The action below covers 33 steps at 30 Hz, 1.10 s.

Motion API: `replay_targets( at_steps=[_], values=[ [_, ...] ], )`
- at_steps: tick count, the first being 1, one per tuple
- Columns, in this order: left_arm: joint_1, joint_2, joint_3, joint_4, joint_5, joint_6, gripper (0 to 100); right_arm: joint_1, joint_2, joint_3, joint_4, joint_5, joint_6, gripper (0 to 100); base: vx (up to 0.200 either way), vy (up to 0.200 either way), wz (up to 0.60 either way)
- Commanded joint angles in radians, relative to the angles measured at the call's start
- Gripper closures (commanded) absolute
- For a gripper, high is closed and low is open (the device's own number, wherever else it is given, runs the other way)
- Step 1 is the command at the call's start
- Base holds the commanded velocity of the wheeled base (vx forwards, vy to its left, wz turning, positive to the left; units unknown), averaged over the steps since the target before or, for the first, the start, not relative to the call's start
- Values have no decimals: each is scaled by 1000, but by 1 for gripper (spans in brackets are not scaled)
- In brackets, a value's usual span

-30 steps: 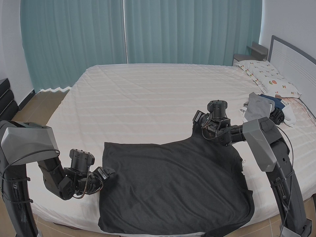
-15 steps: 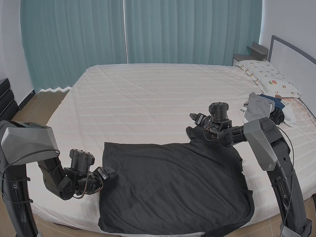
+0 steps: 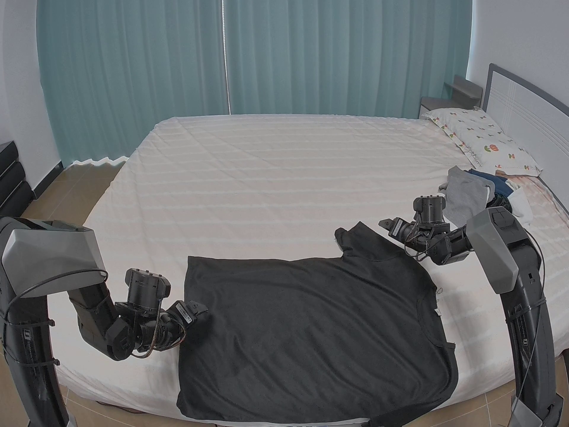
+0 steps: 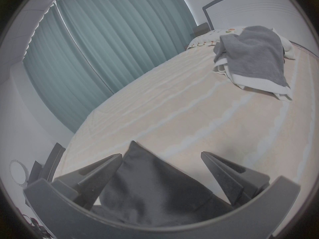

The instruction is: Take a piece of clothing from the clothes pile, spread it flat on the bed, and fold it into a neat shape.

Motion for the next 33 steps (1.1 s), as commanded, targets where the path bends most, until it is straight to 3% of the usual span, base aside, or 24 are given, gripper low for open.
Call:
replay_targets(
  at_steps=[1, 15, 16, 26, 33],
  values=[
    [0, 1, 0, 0, 0, 0, 0, -10, 2, 50, -10, 12, -24, 0, 0, 0, 0],
    [0, 1, 0, 0, 0, 0, 0, -9, 44, 66, -36, 12, -58, 0, 0, 0, 0],
    [0, 1, 0, 0, 0, 0, 0, -9, 45, 66, -36, 12, -58, 100, 0, 0, 0],
    [0, 1, -6, -2, 3, -3, 0, -20, 41, 59, -75, 3, -63, 100, 0, 0, 0],
    [12, 10, -100, 7, 41, -26, 0, -66, 12, 64, -127, -12, -50, 100, 0, 0, 0]
  ],
)
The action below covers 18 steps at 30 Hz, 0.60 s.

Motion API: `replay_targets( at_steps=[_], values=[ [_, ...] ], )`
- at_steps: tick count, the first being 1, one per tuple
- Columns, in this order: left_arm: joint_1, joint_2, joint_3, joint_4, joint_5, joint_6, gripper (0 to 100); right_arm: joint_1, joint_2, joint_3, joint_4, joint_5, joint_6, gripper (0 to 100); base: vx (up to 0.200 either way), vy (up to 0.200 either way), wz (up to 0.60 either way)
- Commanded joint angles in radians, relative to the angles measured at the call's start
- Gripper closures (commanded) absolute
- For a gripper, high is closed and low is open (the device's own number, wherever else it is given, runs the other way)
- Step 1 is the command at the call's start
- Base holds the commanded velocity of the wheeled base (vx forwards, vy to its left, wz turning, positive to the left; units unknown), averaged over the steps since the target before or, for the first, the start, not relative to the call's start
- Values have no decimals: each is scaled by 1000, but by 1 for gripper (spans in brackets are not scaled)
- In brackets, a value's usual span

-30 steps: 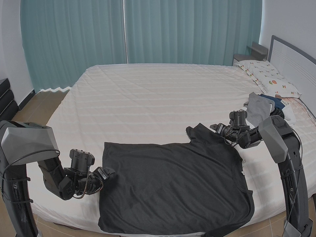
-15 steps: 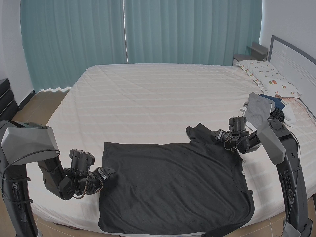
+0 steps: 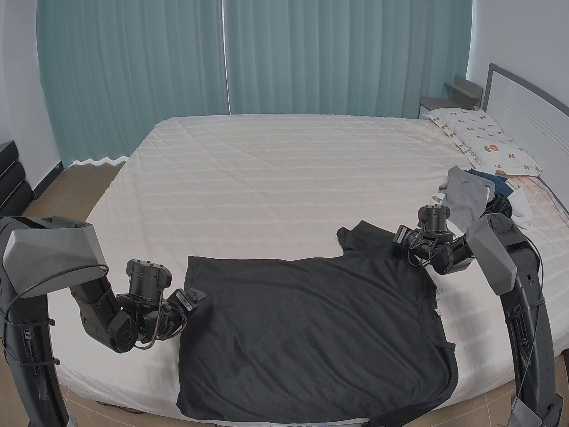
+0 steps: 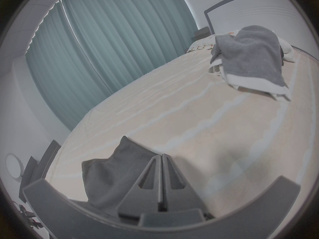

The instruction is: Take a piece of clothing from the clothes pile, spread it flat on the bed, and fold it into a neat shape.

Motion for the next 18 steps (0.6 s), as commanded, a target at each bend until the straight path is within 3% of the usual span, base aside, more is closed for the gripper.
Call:
replay_targets(
  at_steps=[1, 5, 12, 18],
  values=[
    [7, 7, -39, 9, 9, -5, 0, -25, -20, 3, -8, -9, 5, 100, 0, 0, 0],
    [36, 9, -96, 17, 32, 13, 0, -57, -20, 6, -30, -20, 8, 100, 0, 0, 0],
    [89, 98, -305, 64, 46, 170, 0, -47, -20, 52, -74, -46, 8, 100, 0, 0, 0],
    [76, 201, -541, 175, 75, 182, 0, -30, -48, 106, -96, -47, 10, 100, 0, 0, 0]
  ],
)
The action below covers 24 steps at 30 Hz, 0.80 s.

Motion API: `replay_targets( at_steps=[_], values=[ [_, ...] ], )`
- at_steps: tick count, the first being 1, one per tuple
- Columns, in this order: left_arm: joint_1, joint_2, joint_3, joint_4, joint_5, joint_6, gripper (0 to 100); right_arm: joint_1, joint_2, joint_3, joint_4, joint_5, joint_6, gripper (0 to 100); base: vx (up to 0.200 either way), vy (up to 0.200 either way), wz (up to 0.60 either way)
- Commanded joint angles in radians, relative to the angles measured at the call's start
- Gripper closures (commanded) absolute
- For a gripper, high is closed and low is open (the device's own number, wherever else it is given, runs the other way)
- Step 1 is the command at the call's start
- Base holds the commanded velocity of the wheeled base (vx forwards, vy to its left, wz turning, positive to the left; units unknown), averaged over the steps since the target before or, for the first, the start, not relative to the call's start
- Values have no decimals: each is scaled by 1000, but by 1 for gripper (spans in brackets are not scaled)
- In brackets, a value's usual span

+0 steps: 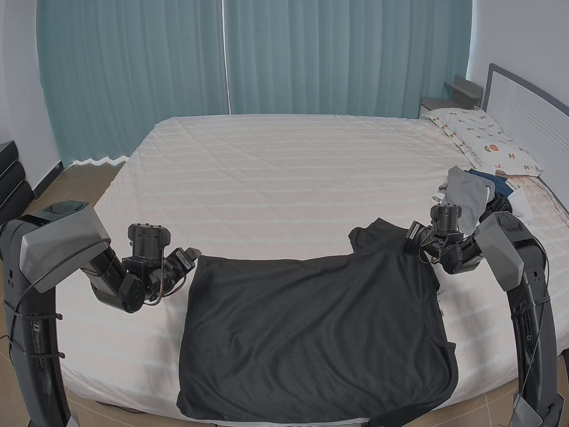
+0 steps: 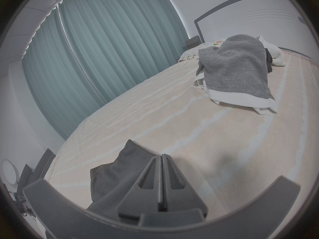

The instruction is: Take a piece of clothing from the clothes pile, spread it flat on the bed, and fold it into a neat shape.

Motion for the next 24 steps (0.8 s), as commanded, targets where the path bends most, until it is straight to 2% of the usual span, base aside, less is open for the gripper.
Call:
replay_targets(
  at_steps=[1, 2, 12, 17, 24],
  values=[
    [0, 120, -199, 76, 22, 21, 0, 16, -27, 58, -19, -6, 1, 100, 0, 0, 0],
    [-9, 156, -264, 98, 24, 21, 0, 21, -33, 76, -22, -6, -1, 100, 0, 0, 0],
    [-38, 274, -474, 171, 31, 18, 0, 30, -36, 112, -69, -6, 1, 100, 0, 0, 0],
    [-35, 301, -498, 165, 88, 17, 0, 36, -50, 136, -69, -6, 1, 100, 0, 0, 0],
    [-36, 298, -497, 165, 88, 15, 0, 42, -50, 153, -75, -7, 4, 100, 0, 0, 0]
  ],
)
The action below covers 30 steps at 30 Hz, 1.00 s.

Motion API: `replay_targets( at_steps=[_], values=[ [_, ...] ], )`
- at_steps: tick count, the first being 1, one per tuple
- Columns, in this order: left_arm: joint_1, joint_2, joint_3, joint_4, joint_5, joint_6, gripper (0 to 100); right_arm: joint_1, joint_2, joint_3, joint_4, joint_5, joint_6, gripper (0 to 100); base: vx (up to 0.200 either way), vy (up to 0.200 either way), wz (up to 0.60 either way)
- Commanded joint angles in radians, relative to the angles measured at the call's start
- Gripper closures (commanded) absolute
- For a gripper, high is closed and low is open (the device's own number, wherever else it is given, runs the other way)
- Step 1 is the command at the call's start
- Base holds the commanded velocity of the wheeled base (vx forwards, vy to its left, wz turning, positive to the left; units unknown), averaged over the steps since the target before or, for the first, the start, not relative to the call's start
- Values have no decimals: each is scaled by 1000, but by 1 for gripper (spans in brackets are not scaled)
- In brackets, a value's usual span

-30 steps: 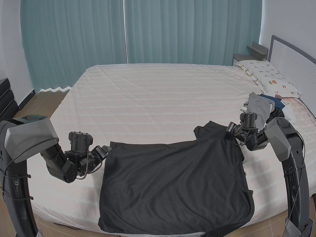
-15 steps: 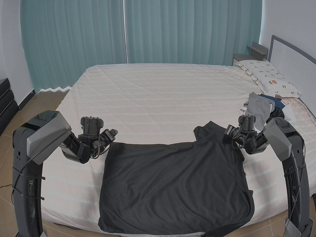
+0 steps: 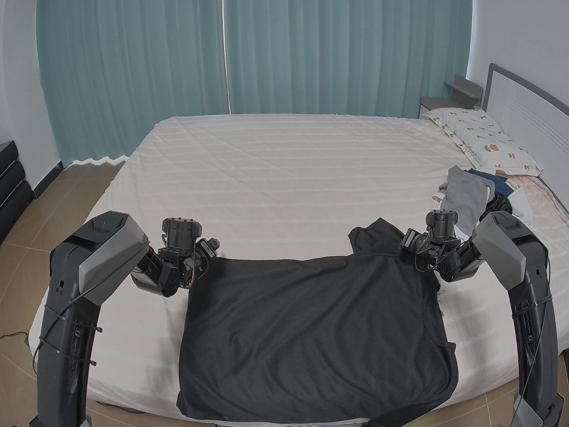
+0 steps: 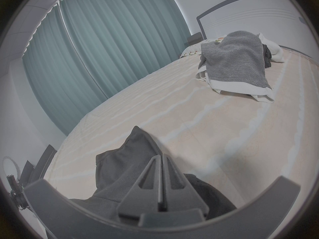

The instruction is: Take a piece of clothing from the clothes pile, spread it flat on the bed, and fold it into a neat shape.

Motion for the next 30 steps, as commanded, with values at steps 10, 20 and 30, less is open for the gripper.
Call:
replay_targets(
  at_steps=[10, 20, 30],
  values=[
    [-4, 16, -9, -4, -6, 2, 100, -2, -7, 3, -27, -2, -3, 100, 0, 0, 0],
    [55, -2, -18, -48, 6, -23, 100, -11, -7, -12, -124, -3, -4, 100, 0, 0, 0],
    [65, 25, -44, -51, 6, -24, 100, -22, 44, -190, -121, -94, -1, 100, 0, 0, 0]
  ],
)
